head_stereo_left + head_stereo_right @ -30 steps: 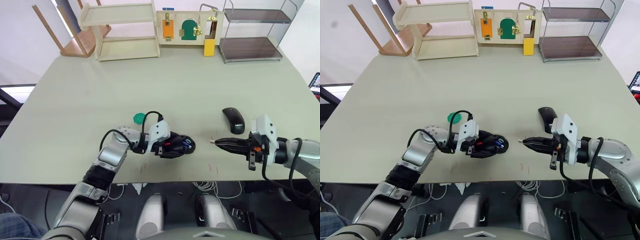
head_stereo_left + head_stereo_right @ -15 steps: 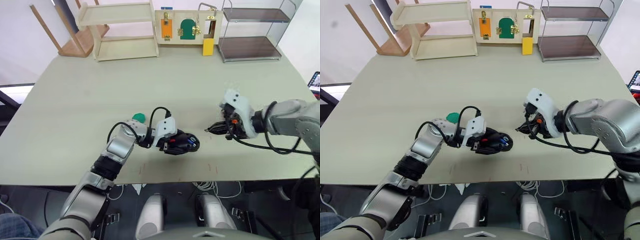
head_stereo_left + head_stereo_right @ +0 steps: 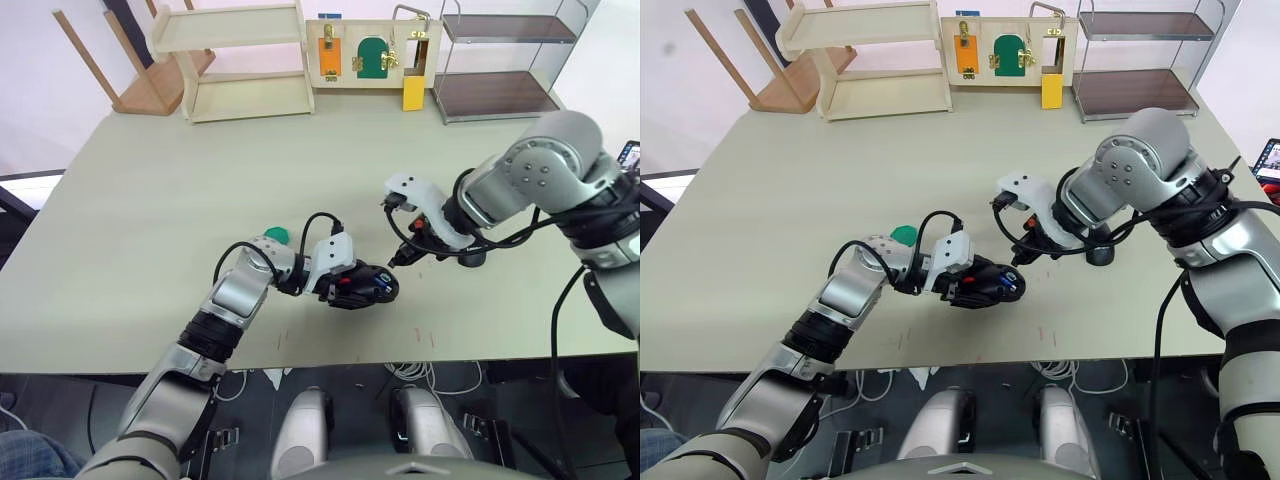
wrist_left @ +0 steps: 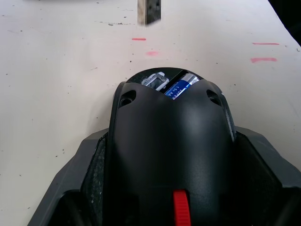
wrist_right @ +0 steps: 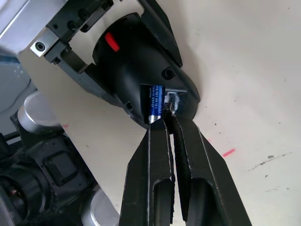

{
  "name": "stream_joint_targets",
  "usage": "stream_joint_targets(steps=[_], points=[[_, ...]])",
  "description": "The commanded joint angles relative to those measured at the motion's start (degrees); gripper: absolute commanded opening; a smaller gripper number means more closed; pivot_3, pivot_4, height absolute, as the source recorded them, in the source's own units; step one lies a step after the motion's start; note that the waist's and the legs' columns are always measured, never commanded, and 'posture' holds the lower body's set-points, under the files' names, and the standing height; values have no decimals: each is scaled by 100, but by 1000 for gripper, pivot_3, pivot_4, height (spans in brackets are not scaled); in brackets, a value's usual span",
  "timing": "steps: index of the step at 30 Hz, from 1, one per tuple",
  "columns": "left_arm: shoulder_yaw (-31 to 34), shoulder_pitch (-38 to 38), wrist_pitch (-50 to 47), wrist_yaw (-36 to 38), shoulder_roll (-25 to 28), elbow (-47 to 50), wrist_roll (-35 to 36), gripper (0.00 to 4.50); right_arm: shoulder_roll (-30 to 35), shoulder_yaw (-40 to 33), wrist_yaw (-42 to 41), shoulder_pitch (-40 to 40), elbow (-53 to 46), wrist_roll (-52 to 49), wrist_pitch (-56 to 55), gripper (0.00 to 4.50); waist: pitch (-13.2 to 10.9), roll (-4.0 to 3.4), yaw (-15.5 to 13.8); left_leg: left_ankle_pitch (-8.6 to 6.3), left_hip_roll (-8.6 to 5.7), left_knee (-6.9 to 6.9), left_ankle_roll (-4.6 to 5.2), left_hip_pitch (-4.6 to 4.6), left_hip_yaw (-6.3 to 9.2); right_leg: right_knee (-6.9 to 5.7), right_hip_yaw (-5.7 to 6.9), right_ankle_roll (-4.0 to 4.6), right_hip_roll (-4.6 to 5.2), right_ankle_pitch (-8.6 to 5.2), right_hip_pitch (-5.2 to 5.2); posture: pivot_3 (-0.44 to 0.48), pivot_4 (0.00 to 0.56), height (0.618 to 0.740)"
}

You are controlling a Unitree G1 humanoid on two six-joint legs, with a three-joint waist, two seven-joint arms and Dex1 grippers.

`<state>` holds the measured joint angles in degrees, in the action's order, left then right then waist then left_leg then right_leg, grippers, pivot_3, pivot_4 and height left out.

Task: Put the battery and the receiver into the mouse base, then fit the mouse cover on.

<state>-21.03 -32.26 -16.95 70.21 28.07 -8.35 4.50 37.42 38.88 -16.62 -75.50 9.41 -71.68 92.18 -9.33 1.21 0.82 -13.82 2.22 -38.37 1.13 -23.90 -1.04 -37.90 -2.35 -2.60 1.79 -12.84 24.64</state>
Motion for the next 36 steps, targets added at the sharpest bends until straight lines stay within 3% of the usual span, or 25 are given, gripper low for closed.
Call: stream_joint_targets(steps=[1, 7, 15, 36], points=[[-103, 73, -137, -19, 39, 98, -62, 2991, -41, 245, 662, -283, 364, -796, 32, 0, 0, 0, 1, 0, 0, 0, 0, 0, 0, 0, 0, 0, 0, 0, 0, 0, 150, 740], [-107, 141, -222, -69, 52, 206, -56, 2991, -267, 329, 1781, -332, 771, -1659, 32, 0, 0, 0, 8, 0, 1, 1, 0, 0, 0, 0, 0, 0, 0, 0, 0, 0, 150, 740], [-135, 136, -427, -80, 129, 371, -72, 2991, -521, 114, 2769, -152, 1040, -1966, 32, 0, 0, 0, 27, 0, 2, 3, 0, -2, 1, 2, 0, 0, -1, 0, 1, 0, 150, 740], [-230, 149, -789, -149, 227, 703, -96, 2991, -740, -73, 3618, 106, 1190, -2529, 32, 0, 0, 0, 100, -1, 4, 7, 1, -2, 3, 5, 1, 0, -3, -1, 2, 0, 150, 740]])
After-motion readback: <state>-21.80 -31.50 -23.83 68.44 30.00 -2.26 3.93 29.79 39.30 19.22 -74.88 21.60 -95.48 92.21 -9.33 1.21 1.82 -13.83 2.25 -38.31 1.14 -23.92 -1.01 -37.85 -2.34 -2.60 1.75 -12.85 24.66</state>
